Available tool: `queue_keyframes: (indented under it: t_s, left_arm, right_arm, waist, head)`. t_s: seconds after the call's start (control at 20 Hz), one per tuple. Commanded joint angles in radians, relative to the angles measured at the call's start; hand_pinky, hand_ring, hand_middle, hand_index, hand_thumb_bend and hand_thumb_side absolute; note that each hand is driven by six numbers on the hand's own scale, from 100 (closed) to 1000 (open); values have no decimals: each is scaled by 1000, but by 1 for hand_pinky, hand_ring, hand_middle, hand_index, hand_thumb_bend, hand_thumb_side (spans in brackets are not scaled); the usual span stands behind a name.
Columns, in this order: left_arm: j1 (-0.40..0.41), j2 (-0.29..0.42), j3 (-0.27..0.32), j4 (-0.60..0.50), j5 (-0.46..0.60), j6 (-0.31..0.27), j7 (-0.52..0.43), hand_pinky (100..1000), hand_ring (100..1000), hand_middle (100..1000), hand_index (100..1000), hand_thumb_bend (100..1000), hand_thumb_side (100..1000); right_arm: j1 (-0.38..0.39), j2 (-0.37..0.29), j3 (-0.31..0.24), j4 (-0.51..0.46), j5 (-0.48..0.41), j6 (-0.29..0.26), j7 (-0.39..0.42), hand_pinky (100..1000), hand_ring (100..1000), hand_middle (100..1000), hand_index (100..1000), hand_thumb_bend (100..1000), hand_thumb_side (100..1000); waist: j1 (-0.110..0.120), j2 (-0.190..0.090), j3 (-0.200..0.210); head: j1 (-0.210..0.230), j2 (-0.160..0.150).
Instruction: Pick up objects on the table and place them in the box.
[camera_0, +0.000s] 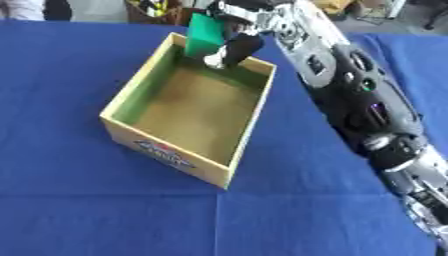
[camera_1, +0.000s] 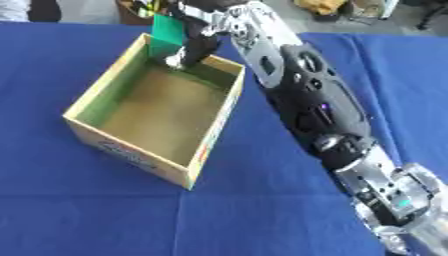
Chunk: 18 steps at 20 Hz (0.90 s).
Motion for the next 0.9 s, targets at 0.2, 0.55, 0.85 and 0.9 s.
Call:
queue_keyframes:
  t_s: [0.2,0.55,0.85,0.9]
  left_arm:
    - [-12,-1,-4,-17,4,-3,-2,674,696,702,842,100,1000]
    - [-10,-2,-4,-17,5,-2,-5,674,696,701,842,100,1000]
    - [-9,-2,-5,-17,5,-2,-5,675,696,701,842,100,1000]
    - [-8,-2,-5,-17,5,-1,-5,675,696,701,842,100,1000]
  right_arm:
    - [2,49,-2,22,113,12,-41,663,537,360,446,100,480]
    - [3,72,4,85,224,6,-54,645,556,379,458,100,505]
    - [1,84,4,132,304,-22,-2,642,582,398,476,100,500]
    - [0,86,5,138,313,-28,9,645,608,419,495,100,507]
  waist:
    - [9,-16,-1]
    - [10,-14,-2]
    - [11,-12,-2]
    - [11,-12,-2]
  head:
    - [-3,-13]
    - [-8,-15]
    - [-11,-16]
    - [-12,-16]
